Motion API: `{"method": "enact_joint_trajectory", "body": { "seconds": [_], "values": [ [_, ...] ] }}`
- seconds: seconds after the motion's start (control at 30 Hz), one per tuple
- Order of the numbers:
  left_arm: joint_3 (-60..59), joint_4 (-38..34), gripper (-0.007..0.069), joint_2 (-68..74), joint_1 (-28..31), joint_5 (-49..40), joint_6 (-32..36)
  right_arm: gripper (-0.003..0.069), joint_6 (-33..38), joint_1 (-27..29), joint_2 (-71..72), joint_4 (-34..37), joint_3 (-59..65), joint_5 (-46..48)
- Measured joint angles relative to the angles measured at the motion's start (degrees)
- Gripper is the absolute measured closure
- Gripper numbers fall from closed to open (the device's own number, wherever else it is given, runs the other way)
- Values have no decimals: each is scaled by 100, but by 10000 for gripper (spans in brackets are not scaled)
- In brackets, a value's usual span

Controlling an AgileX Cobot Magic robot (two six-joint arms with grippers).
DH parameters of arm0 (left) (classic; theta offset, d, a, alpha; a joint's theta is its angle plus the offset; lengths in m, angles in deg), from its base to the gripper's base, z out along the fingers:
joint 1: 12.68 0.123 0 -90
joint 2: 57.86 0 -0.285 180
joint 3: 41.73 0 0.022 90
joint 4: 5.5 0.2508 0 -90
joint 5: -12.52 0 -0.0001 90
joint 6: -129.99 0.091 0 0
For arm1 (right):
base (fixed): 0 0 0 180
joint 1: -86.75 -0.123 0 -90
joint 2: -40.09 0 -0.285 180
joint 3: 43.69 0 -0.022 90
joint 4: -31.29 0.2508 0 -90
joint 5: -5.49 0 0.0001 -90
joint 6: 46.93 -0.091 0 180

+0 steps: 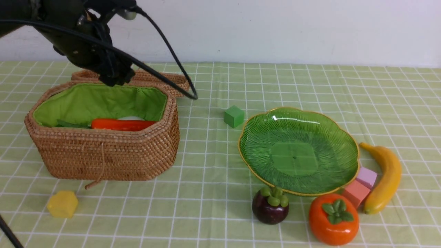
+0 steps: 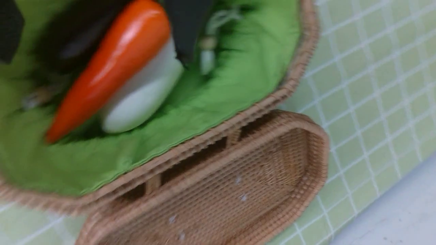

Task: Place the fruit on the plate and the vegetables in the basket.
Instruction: Use the right arm to grab a mangosteen and put it into the right plate

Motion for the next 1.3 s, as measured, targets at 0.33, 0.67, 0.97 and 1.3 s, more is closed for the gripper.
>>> {"method": "enact_joint_trajectory", "body": {
  "seconds": [0.33, 0.67, 0.97, 1.3],
  "values": [
    [-638, -1291, 638, -2122, -293, -883, -418, 621, -506, 0, -931, -345, 0, 937],
    [-3819, -2467, 638, -4723, -1180, 27, -109, 658, -929, 0, -2586, -500, 0, 1058],
    [-5069, -2821, 638, -6506, -1629, 954, 443, 658, -1836, -1155, -4087, -1189, -401, 720],
    [-5089, -2734, 638, -6699, -1645, 896, 475, 552, -4679, -2322, -5576, -3868, -1510, 894]
  ]
}}
